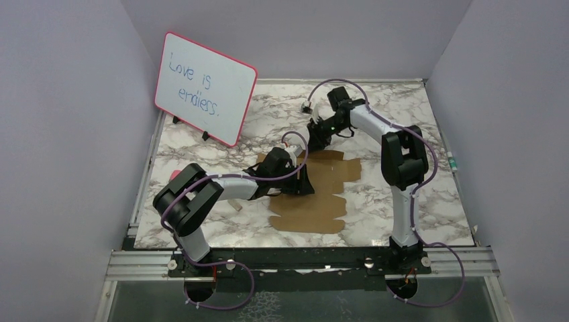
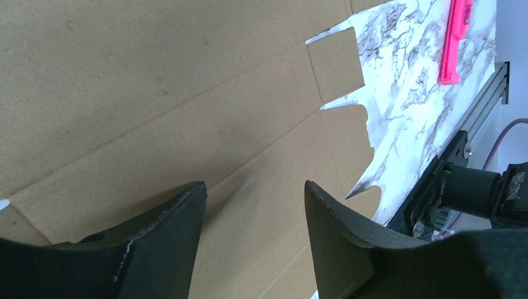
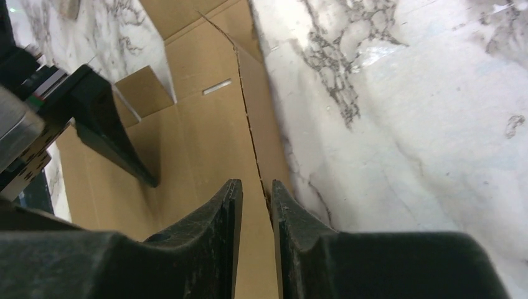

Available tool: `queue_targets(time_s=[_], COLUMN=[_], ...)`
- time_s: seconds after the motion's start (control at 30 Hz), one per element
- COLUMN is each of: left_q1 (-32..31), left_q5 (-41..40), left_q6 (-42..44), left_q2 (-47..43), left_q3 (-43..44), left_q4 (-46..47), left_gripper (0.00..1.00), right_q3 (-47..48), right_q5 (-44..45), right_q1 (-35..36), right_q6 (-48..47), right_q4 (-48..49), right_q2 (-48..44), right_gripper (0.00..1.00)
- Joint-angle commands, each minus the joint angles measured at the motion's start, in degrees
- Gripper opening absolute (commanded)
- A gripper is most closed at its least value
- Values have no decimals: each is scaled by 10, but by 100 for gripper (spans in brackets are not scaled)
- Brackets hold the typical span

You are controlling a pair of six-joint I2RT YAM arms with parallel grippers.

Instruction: Fold the paper box

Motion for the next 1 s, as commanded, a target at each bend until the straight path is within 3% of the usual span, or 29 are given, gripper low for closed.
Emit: queue_targets(time_s=[0.0, 0.23, 0.5, 0.97], left_q1=[-2, -2, -3, -2], left_q5=[-23, -32, -46, -56], left_q6=[5, 8, 6, 3], left_q2=[19, -4, -24, -29], left_q3=[-9, 1, -7, -21], left_q4=[-1, -5, -5, -4], left_gripper=[61, 61, 61, 61], right_q3=[-47, -106, -154, -139], right_q5=[-14, 47, 125, 152], right_q1=[8, 29, 37, 44], right_q6=[-15, -48, -45, -87], right_q4=[14, 62, 132, 113], right_q2=[-52, -101, -132, -118], right_gripper=[28, 24, 36, 35])
